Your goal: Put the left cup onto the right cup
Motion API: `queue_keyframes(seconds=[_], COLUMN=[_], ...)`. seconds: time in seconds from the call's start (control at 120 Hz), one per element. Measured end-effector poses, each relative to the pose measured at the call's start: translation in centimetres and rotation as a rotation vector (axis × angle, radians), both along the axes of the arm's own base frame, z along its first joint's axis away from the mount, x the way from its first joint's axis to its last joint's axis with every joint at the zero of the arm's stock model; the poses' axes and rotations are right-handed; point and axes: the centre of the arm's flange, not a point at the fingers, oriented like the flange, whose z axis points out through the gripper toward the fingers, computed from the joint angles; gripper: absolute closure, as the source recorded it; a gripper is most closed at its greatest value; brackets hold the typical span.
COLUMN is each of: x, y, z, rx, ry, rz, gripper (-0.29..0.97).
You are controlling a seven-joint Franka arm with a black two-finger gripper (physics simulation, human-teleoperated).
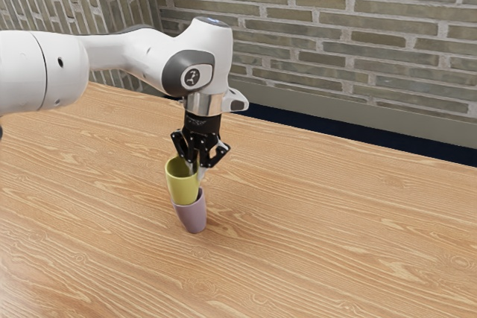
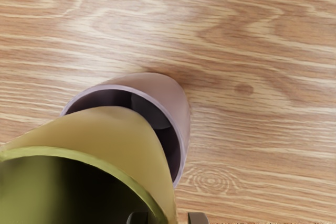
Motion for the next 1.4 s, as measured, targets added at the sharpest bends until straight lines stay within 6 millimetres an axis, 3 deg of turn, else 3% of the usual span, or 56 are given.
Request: queue_keyframes(seconds=[0.225, 0.425, 0.742, 1.033, 1.4], x=[-0.1, 0.0, -0.3, -1.7, -3.0], y=[-0.2, -0.4, -0.8, -1.0, -0.5], z=[0.3, 1.7, 4.3, 9.2, 12.5], rx=[-0.001, -0.001, 0.008, 0.0, -0.023], ry=[0.001, -0.01, -0.026, -0.092, -0.125], rz=[0.0, 0.0, -0.008, -0.021, -0.104], gripper=[0.35, 0.22, 0.14, 0.05, 0.01])
